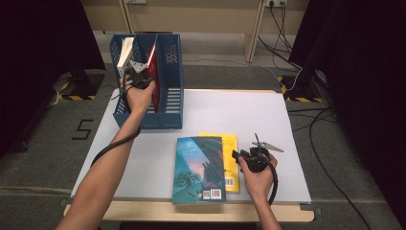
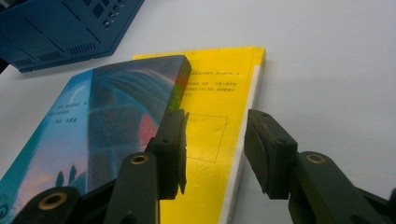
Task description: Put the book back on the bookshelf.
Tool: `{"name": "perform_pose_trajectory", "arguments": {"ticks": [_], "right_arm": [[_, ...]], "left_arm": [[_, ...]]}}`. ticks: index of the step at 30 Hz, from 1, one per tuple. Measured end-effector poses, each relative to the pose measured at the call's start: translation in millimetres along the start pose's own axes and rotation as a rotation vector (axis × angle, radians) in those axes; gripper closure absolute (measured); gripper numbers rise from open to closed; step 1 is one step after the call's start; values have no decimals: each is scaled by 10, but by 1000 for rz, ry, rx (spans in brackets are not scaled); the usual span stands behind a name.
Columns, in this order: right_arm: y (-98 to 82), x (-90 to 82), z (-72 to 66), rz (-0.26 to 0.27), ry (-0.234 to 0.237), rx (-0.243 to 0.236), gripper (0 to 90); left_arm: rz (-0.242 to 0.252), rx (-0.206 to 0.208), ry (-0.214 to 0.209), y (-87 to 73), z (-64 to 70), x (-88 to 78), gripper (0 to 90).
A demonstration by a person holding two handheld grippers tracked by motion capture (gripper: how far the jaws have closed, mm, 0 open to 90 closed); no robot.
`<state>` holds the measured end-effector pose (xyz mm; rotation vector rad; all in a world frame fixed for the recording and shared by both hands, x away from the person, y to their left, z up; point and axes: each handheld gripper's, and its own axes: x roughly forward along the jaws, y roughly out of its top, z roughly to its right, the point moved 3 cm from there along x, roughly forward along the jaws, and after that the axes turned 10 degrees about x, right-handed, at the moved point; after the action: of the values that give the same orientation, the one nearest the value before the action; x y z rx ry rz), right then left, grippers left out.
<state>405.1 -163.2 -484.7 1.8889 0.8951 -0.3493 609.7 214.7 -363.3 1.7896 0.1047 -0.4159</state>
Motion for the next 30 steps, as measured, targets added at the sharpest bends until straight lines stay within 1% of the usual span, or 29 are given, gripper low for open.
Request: {"name": "perform_pose_trajectory", "arguments": {"ticks": [2, 5, 9, 10, 15, 20, 23, 28, 30], "right_arm": [[-2, -4, -3, -4, -2, 10, 587], [1, -3, 3, -3, -1, 4, 587], [1, 2, 5, -3, 0, 4, 587], [0, 1, 2, -3, -1, 7, 586], [0, -6, -5, -2, 1, 2, 586], [1, -5, -5, -1, 1, 3, 585], [4, -10, -10, 1, 1, 6, 584], [12, -20, -1, 6, 0, 2, 583], [15, -28, -6, 6, -2, 6, 582]], "left_arm": [[-3, 12, 15, 5, -7, 30, 737], [-4, 10, 19, 14, -16, 65, 741], [-13, 41, 26, 30, -6, 82, 738], [-13, 42, 24, 30, -6, 81, 735], [8, 32, 13, 21, -13, 53, 713], [37, 24, 11, 78, -4, -9, 632], [38, 17, 4, 94, -2, -36, 594], [26, -14, -18, 77, -10, -74, 525], [32, -14, -16, 67, -15, -98, 505]]}}
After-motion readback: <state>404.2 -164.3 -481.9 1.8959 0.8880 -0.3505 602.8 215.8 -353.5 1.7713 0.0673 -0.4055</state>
